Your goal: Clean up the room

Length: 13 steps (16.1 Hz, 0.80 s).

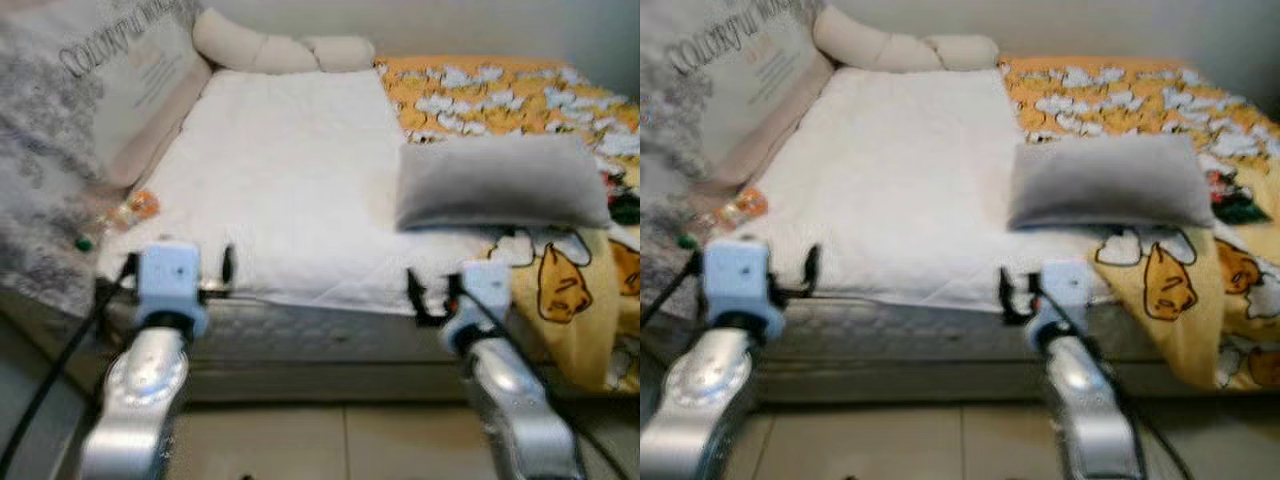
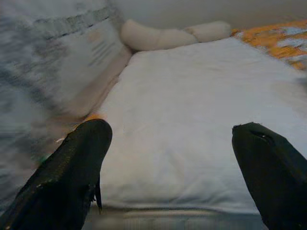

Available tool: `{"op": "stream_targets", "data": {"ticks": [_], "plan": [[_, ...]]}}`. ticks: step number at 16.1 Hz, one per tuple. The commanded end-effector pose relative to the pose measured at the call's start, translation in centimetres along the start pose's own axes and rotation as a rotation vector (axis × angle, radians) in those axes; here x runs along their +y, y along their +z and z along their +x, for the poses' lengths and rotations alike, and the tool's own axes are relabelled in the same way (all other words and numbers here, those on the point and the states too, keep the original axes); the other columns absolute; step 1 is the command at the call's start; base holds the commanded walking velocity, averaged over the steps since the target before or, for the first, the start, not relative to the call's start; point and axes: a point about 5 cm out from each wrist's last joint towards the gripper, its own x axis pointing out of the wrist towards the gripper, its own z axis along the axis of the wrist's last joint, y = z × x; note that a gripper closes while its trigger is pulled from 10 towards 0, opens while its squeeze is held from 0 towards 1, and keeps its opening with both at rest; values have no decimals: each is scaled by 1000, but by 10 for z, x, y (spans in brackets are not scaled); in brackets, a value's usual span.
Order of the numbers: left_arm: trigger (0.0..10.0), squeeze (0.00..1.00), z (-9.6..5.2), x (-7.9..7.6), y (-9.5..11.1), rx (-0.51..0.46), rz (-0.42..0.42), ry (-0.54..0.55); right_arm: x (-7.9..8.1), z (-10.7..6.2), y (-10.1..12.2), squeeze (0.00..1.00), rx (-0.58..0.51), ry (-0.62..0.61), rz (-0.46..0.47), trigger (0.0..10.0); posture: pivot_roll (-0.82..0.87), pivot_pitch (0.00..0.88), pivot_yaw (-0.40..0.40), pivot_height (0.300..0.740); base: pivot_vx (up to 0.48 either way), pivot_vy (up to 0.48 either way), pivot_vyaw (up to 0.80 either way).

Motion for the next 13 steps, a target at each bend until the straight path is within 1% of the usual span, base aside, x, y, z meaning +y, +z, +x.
{"op": "stream_targets", "data": {"ticks": [1,2,4,5,6,7,13], "plan": [[10000,0,0,-4,3,-9,-29,-12,-6,2,6,0,-11,-15,-15,10000,65,0,11,740,0,0,0],[10000,0,-1,-5,4,-11,-54,-17,-6,1,9,0,-28,2,3,10000,64,0,7,740,0,0,0],[10000,0,-2,-5,4,-8,-47,-1,-7,0,11,0,-38,6,19,10000,64,0,3,740,0,0,0],[10000,0,-1,-6,5,-21,-24,-4,-8,0,11,0,-39,6,21,10000,63,0,-3,740,0,0,0],[10000,0,-1,-7,5,-30,-16,-7,-12,-2,10,0,-31,-13,9,10000,56,0,-10,740,307,0,0],[10000,0,-1,-7,5,-29,-25,-4,-13,-3,10,0,-30,-18,2,10000,52,0,-13,740,349,0,0],[10000,0,-4,-11,1,-23,-24,-30,-18,-5,10,0,-34,-9,-18,10000,46,0,-20,740,409,0,0]]}}
